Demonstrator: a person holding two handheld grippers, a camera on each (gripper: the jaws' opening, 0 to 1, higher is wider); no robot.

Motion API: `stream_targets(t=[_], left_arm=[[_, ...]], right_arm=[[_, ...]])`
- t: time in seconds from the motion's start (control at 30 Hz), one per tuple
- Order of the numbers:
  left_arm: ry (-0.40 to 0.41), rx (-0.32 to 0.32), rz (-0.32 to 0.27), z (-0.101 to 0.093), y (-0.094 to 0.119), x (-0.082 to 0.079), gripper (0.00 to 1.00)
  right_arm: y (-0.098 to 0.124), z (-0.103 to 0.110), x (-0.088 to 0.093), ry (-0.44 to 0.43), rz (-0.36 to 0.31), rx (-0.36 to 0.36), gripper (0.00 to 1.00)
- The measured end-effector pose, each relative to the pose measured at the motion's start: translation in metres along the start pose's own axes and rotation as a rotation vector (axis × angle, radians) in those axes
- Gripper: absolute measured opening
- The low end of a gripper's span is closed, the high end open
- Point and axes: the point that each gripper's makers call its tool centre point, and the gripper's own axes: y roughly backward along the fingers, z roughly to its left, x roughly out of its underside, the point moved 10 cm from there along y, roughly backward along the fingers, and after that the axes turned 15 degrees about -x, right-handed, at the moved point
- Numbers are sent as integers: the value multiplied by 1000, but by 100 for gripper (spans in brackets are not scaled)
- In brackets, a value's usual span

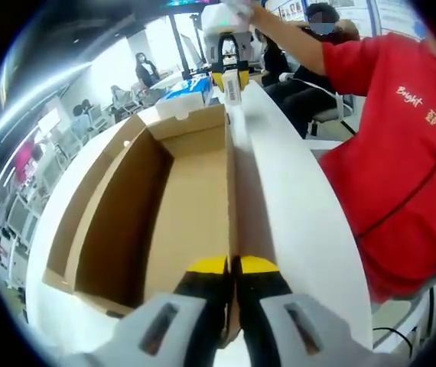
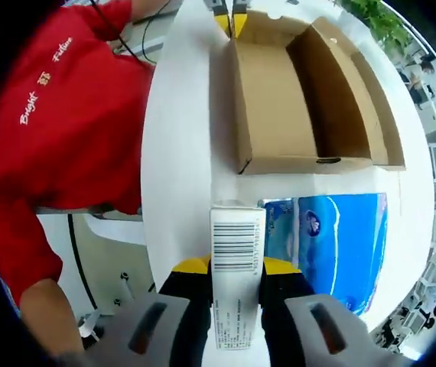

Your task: Operate the shoe box by opening the lid, removing the specified soft item, and placing it in the target area until the item is outside and the box remains undamaged.

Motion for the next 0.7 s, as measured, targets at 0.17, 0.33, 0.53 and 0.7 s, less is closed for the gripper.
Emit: stream_targets(t=[0.17, 0.33, 0.53, 0.7], left_arm=[[-1, -1, -1, 0, 0, 0, 3], [-2, -4, -2, 0, 0, 1, 3], [-2, -4, -3, 1, 0, 1, 3], [0, -2, -1, 1, 0, 1, 3]], right_arm=[[-15, -4, 1, 6, 2, -14, 21], [-24, -9, 6, -12, 3, -16, 21], [-32, -13, 11, -10, 4, -16, 21], [-42, -16, 12, 10, 26, -16, 21]])
